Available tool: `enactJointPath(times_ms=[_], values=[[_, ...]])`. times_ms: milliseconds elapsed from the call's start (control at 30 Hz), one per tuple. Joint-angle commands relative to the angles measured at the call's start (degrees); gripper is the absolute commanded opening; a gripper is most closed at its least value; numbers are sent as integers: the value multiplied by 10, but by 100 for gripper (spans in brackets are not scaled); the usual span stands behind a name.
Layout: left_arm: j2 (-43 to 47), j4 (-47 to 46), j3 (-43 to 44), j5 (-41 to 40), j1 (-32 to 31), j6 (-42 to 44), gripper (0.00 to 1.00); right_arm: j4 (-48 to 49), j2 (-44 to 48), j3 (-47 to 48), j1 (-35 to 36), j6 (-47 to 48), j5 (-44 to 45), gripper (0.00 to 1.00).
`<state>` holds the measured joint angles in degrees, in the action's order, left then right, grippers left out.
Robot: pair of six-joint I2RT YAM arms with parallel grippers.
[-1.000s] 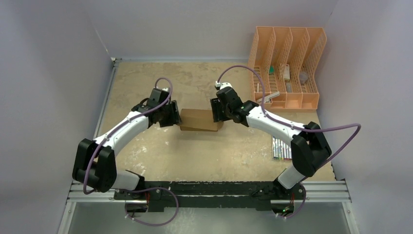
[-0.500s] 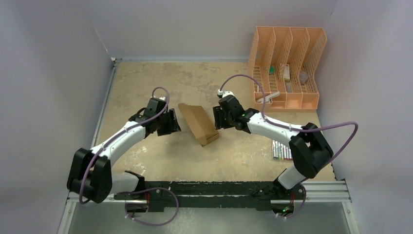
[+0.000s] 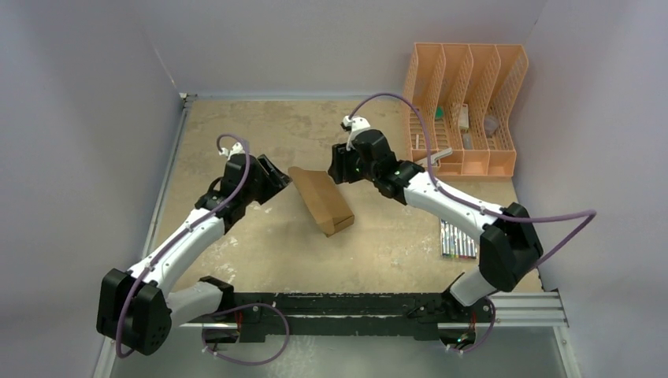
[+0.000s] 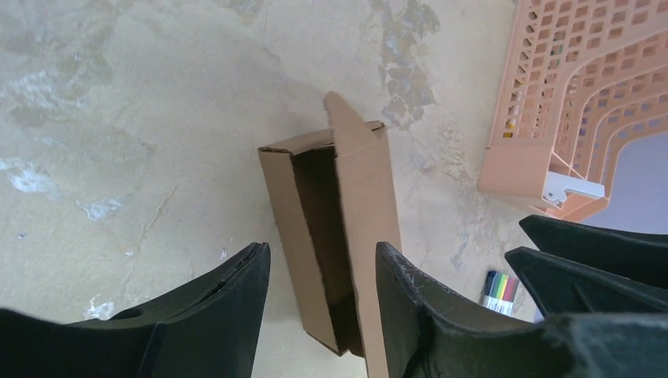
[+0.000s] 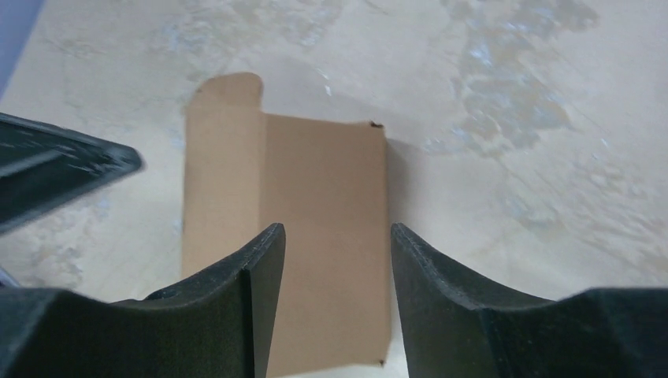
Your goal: Fold the paper box
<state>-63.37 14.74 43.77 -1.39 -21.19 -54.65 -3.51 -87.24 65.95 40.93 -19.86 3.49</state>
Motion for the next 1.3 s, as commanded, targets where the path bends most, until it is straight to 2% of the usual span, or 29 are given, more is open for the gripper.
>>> enactJointPath(times_ms=[0, 200, 367, 533, 733, 833, 933, 1033, 1167, 1267], values=[[-16, -79, -25, -12, -1, -61, 49, 52, -42, 39, 11, 12, -66, 52], [-55, -137, -69, -4, -1, -66, 40, 68, -102, 56, 38, 34, -115, 42], [-67, -176, -104, 3, -1, -67, 38, 62, -151, 65, 60, 51, -117, 35], [-37, -113, -117, -37, -1, -44, 39, 19, -195, 79, 73, 67, -88, 32], [-10, -50, -109, -73, -1, -14, 45, -19, -225, 95, 81, 85, -66, 32], [1, -28, -88, -89, -1, -6, 49, -29, -208, 102, 82, 89, -71, 34], [6, -12, -64, -109, 1, 15, 53, -41, -167, 103, 80, 70, -95, 41], [0, 17, -44, -130, 21, 40, 53, -47, -118, 98, 78, 64, -55, 48], [-8, 10, -23, -70, 105, 69, 52, -80, -65, 80, 62, 40, 4, 53], [-31, 7, 29, -57, 117, 99, 52, -103, -47, 61, 51, 23, 10, 53]])
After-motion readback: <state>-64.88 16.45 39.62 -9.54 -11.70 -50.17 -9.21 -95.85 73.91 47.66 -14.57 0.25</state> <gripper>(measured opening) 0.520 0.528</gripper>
